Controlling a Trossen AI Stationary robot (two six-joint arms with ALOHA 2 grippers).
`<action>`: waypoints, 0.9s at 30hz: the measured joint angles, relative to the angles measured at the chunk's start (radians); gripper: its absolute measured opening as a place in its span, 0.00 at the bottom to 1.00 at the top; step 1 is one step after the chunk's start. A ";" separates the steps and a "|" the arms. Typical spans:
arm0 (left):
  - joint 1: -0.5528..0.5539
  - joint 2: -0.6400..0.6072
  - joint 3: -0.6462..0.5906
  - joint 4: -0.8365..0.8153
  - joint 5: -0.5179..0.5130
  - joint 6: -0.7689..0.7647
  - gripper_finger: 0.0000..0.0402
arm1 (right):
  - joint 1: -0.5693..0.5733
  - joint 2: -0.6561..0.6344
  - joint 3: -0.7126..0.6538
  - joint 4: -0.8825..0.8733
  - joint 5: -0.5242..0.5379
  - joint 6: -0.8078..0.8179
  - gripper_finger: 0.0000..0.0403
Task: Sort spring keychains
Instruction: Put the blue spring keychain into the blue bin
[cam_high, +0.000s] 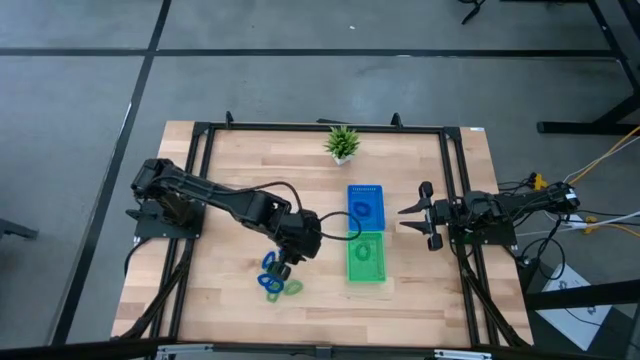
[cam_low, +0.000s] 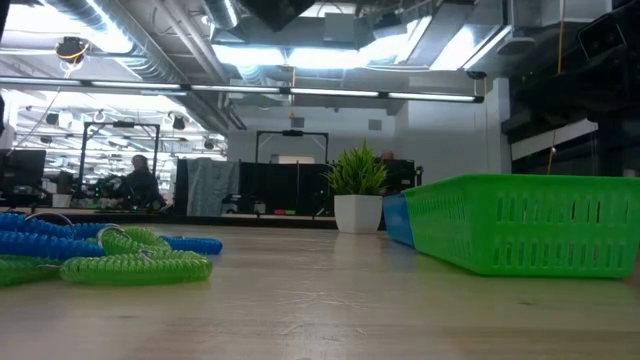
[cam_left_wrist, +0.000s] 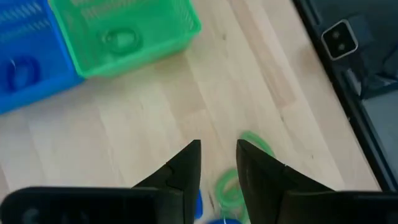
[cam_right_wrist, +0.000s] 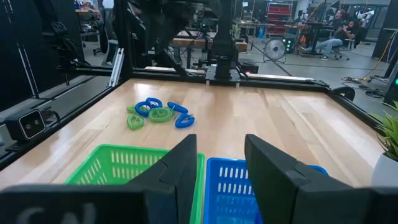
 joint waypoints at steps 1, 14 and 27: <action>0.002 0.000 0.000 -0.011 -0.001 -0.008 0.24 | 0.000 0.000 0.000 0.000 0.000 0.000 0.34; 0.009 -0.065 -0.171 -0.002 -0.002 -0.063 0.24 | 0.000 0.000 0.000 0.000 0.000 0.000 0.34; 0.017 -0.192 -0.592 0.304 -0.072 -0.149 0.24 | 0.000 0.000 0.000 0.000 0.000 0.000 0.34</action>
